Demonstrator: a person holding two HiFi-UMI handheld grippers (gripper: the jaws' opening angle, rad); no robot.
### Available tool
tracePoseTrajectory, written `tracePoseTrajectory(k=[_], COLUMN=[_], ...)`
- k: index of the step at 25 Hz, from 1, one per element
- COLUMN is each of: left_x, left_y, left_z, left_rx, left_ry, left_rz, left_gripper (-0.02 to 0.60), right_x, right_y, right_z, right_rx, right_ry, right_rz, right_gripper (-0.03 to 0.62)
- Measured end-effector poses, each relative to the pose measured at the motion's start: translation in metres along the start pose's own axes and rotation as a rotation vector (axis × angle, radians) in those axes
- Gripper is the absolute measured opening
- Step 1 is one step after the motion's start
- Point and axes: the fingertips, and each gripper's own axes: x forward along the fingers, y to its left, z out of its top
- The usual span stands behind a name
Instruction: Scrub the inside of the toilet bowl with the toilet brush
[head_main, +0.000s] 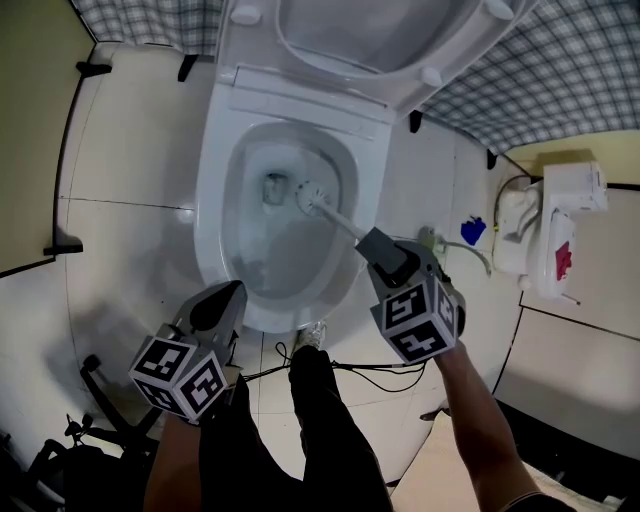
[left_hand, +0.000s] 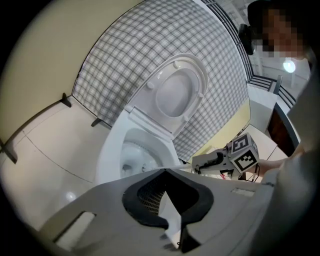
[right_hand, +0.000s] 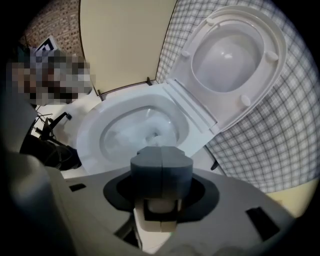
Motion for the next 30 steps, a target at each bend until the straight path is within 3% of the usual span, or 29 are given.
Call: tracePoseTrajectory(k=[6,13,17,26,30], left_x=[-0.002,-0.009,-0.012,-0.014,-0.013], left_y=[-0.001,0.003,0.006,-0.002,-0.008], left_z=[0.000,-0.003,-0.007,-0.012,-0.010], left_rx=[-0.004,0.008,0.009,0.077,0.079], left_ry=[-0.006,0.010,0.021,0.062,0.054], left_rz=[-0.005,0.004,0.013,-0.001,-0.005], left_gripper=[0.008,0.008,0.008,0.008,0.008], right_x=[-0.018,-0.011,-0.008,-0.026,-0.030], right_y=[0.019,-0.031,-0.043,-0.013,0.008], right_z=[-0.019,0.008,0.024,0.003,-0.004], right_rx=[-0.034,-0.036,-0.061,-0.231,-0.203], right_ry=[0.069,0.062,0.075,0.206,0.175], right_rz=[0.067,-0.070,-0.083,0.005,0.066], right_gripper=[0.189,0.187,0.187,0.187,0.187])
